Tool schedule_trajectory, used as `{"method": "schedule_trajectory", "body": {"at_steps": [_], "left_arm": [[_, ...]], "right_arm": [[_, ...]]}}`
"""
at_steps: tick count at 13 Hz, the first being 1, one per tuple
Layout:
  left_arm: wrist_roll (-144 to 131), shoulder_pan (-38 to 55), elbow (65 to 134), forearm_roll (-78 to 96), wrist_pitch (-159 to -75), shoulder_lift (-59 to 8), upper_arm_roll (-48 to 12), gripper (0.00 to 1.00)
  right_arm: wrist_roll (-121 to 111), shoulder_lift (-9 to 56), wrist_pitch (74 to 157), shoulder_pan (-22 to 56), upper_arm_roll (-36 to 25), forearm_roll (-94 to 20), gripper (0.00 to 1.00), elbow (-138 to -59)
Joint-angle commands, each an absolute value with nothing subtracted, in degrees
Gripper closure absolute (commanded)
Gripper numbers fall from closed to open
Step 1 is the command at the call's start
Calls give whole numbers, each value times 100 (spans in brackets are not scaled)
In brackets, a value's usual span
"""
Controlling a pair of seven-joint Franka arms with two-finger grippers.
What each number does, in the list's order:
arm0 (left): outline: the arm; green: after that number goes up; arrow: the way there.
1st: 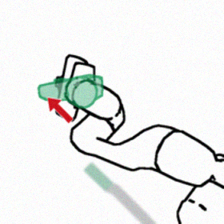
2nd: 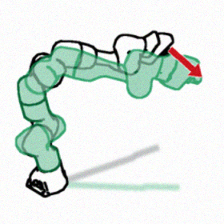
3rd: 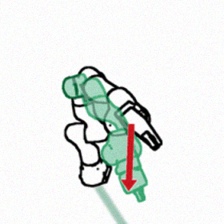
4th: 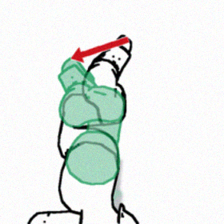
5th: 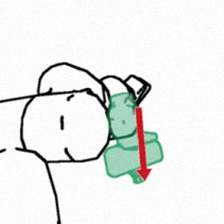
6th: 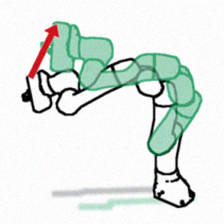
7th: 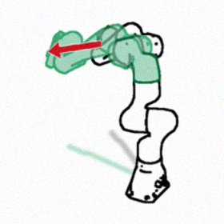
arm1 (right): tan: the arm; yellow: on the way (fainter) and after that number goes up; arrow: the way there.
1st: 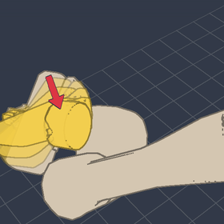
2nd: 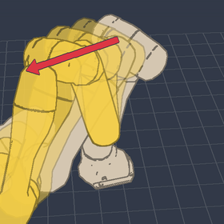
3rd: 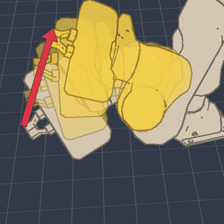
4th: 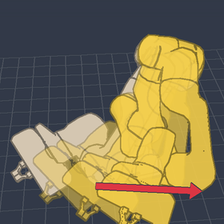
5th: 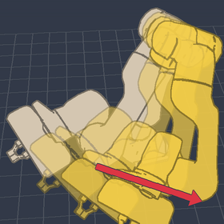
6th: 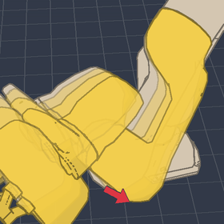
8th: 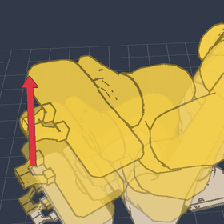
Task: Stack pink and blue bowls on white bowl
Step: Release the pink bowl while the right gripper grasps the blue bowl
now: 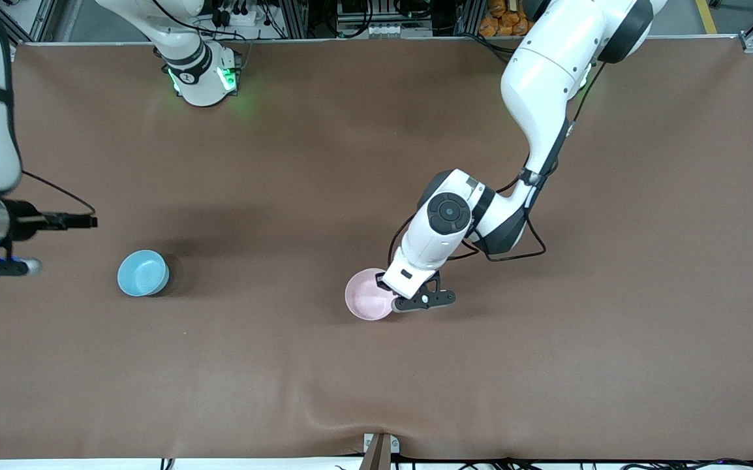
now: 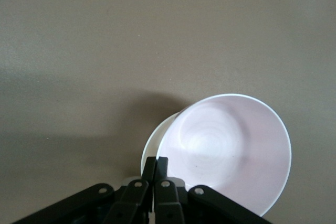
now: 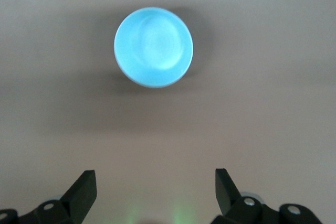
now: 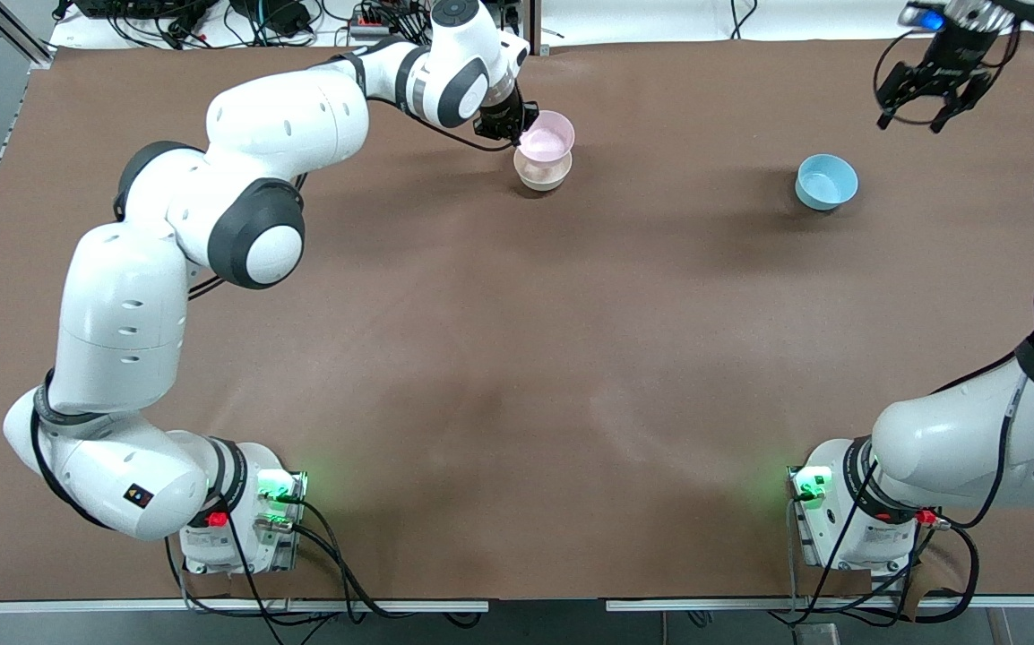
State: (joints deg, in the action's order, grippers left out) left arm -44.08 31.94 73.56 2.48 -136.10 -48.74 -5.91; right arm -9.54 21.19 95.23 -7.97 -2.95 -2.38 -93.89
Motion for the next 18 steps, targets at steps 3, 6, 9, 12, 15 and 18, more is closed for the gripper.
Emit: {"method": "schedule_trajectory", "body": {"at_steps": [3, 6, 9, 12, 15, 18], "left_arm": [[-4412, 3225, 7260, 369, -13579, -4931, -571, 100], [-4412, 3243, 7277, 378, -13579, -4948, -571, 100], [-4412, 3278, 7286, 369, -13579, -4992, -571, 100], [-4438, 3278, 7286, 387, -13579, -4992, -571, 76], [-4412, 3278, 7286, 361, -13579, -4975, -571, 0], [-4465, 3314, 7286, 334, -13562, -4878, -554, 0]], "right_arm": [[-1011, 2415, 11045, -712, -255, -246, 0, -10011], [-1063, 3022, 11819, -747, -255, -220, 0, -10019], [-1142, 3357, 12810, -756, -255, -220, 0, -10325], [-1195, 3357, 13666, -765, -255, -220, 0, -10836], [-1195, 3331, 13650, -826, -246, -229, 28, -10837], [-1248, 3270, 13605, -923, -229, -264, 78, -10889]]}}
